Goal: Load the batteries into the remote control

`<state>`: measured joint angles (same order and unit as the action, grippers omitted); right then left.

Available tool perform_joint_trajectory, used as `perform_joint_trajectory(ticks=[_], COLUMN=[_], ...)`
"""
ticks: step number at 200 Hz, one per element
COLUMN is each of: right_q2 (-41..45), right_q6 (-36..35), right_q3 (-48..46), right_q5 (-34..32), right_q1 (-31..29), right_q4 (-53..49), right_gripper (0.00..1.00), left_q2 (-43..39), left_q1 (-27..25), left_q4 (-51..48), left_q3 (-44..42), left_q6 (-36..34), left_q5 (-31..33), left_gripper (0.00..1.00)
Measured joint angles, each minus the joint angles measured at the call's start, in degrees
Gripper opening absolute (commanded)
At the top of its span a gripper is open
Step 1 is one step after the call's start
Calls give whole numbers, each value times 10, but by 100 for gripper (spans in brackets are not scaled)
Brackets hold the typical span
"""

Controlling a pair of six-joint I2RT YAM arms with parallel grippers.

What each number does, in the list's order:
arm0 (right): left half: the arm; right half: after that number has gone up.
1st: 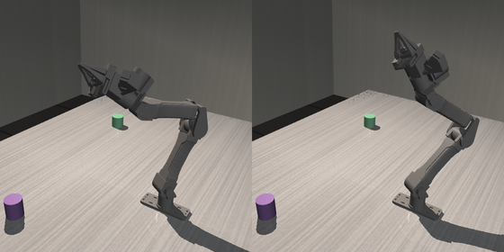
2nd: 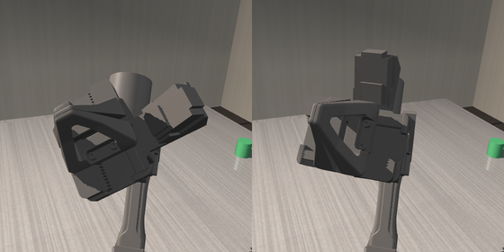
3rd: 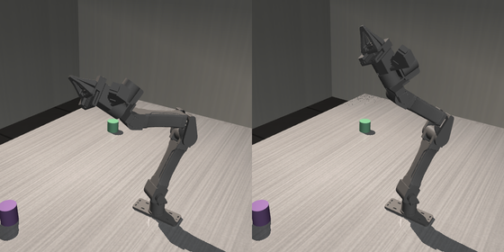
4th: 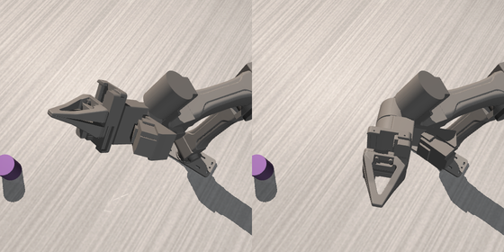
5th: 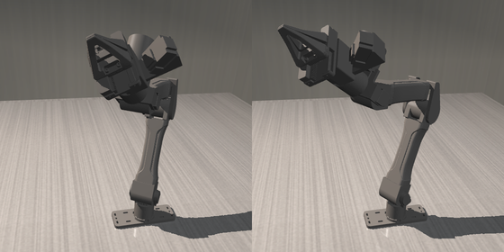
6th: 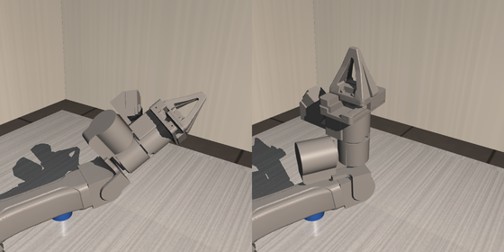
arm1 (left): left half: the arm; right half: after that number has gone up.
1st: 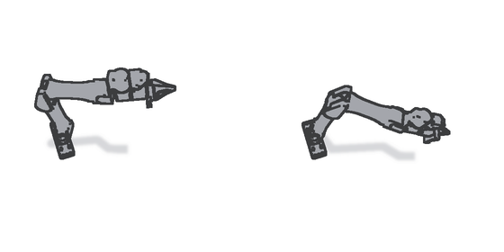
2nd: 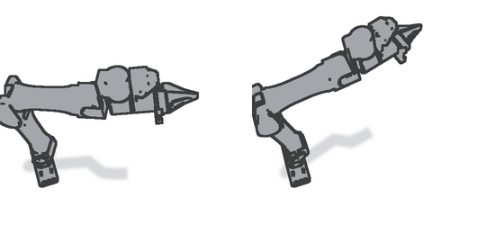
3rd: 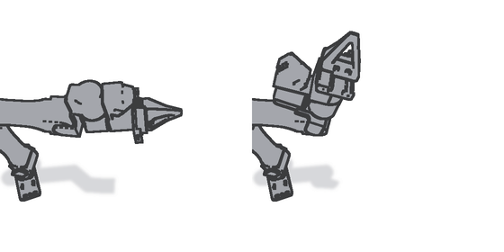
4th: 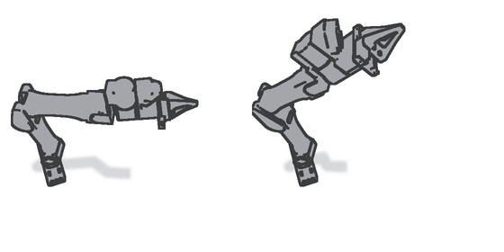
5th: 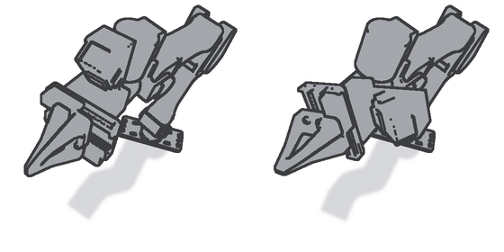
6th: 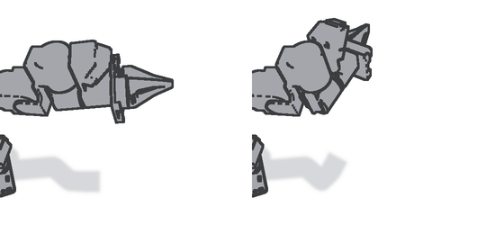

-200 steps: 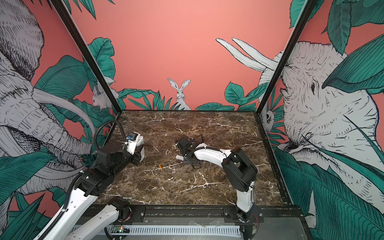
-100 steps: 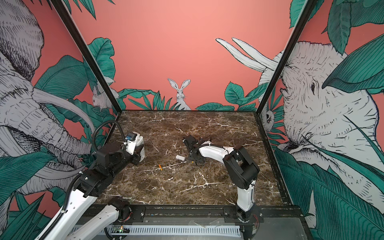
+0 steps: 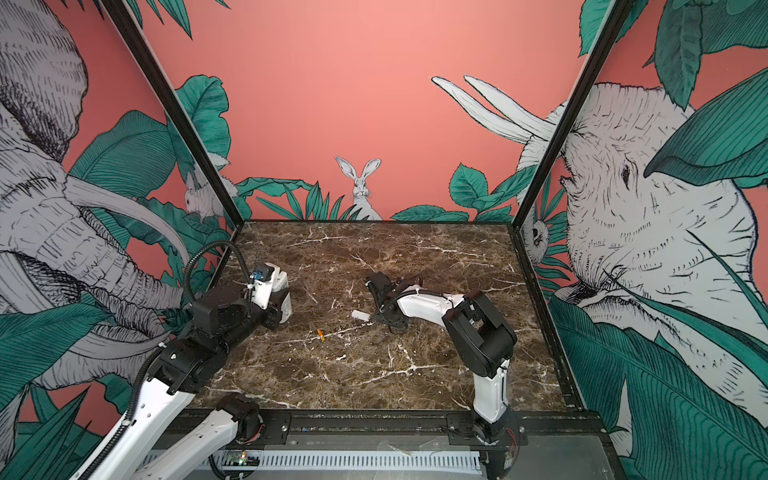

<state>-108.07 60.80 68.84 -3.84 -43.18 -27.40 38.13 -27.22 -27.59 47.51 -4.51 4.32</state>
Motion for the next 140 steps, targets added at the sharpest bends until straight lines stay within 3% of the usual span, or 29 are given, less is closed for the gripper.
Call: perform_joint_trajectory(ticks=[140], right_q2=[-20], right_q6=[-160], right_q3=[14], right_q5=[-4], right_q1=[0], right_q4=[27], right_gripper=[27], left_q2=[28], left_q1=[0], left_q4=[30], left_q3=[0], left_q6=[28], left_q5=[-68], left_gripper=[0])
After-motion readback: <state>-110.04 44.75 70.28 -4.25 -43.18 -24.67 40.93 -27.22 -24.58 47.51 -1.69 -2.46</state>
